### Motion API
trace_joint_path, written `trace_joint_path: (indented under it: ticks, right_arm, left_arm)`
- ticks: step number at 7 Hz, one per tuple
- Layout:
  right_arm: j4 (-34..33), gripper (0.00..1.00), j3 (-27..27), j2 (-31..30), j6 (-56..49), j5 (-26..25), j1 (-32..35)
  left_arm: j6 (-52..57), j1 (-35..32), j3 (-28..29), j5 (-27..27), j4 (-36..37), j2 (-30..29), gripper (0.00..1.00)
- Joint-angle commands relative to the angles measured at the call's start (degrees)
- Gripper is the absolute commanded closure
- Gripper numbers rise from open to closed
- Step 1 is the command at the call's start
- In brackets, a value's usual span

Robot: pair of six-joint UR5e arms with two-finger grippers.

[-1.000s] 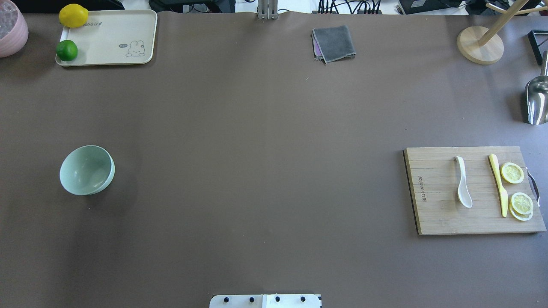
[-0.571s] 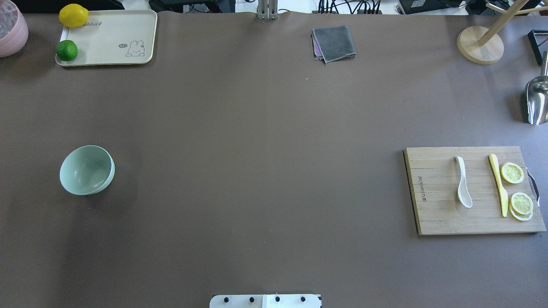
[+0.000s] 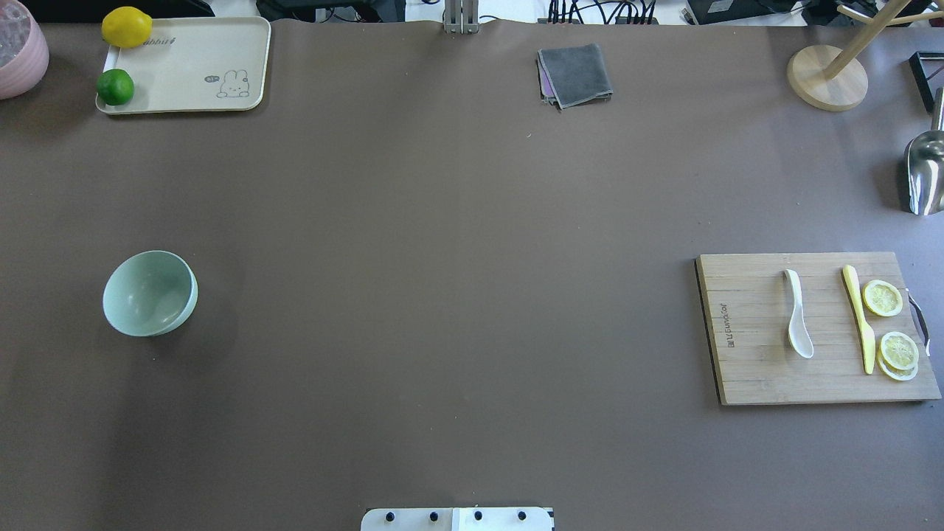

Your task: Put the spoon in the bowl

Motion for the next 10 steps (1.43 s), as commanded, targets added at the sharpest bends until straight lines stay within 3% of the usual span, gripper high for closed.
trace_joint_path:
  ticks: [1, 4, 8, 10]
  right_arm:
    - [-0.04, 0.0, 0.25, 0.15, 0.03, -2.22, 0.01]
    - [-0.65, 0.0, 0.25, 0.5, 0.12, -2.67, -0.43]
    - [-0.13, 0.0, 0.34, 0.85, 1.09, 0.57, -1.75]
    - [-0.13, 0.0, 1.48, 0.94, 1.18, 2.16, -3.41]
  left_arm:
    - [0.21, 0.07, -0.28, 0.24, -0.19, 0.3, 0.02]
    - [-0.22, 0.07, 0.06, 1.21, -1.6, 0.39, 0.02]
    - [0.2, 0.51, -0.46, 0.51, -1.86, -1.01, 0.04]
    - [-4.41, 6.28, -0.72, 0.42, -2.74, -2.59, 0.03]
